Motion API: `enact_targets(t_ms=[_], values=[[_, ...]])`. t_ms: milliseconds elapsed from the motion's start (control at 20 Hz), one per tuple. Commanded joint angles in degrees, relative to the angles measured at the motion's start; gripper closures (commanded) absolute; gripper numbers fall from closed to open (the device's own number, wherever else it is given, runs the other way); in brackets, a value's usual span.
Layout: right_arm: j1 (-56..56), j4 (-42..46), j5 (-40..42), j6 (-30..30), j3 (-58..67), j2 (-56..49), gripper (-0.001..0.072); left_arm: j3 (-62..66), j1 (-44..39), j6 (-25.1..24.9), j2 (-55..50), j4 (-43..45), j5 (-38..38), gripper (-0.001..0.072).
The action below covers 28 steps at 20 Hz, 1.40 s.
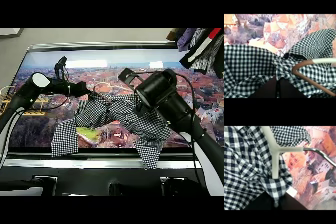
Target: Fold the clothes and pants, and hang the long-sleeved shirts on hangers.
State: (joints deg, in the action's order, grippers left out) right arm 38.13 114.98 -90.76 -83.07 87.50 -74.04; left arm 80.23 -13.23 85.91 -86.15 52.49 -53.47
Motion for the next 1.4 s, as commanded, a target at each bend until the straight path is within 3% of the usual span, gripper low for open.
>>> enact_targets(t_ms=[0, 900, 1350], values=[[0.0, -2.05, -0.44, 0.07, 0.02, 0.07, 0.0672, 0.04, 0.04, 0.0, -1.03, 0.02, 1.11, 0.0676], [-0.02, 1.07, 3.74, 0.09, -0.04, -2.73, 0.0672, 3.39, 0.07, -0.48, -2.23, -3.3, -1.16, 0.0676], [0.0, 0.17, 0.63, 0.09, -0.04, -2.73, 0.0672, 3.39, 4.09, -0.52, -2.25, -3.21, -0.85, 0.0675]])
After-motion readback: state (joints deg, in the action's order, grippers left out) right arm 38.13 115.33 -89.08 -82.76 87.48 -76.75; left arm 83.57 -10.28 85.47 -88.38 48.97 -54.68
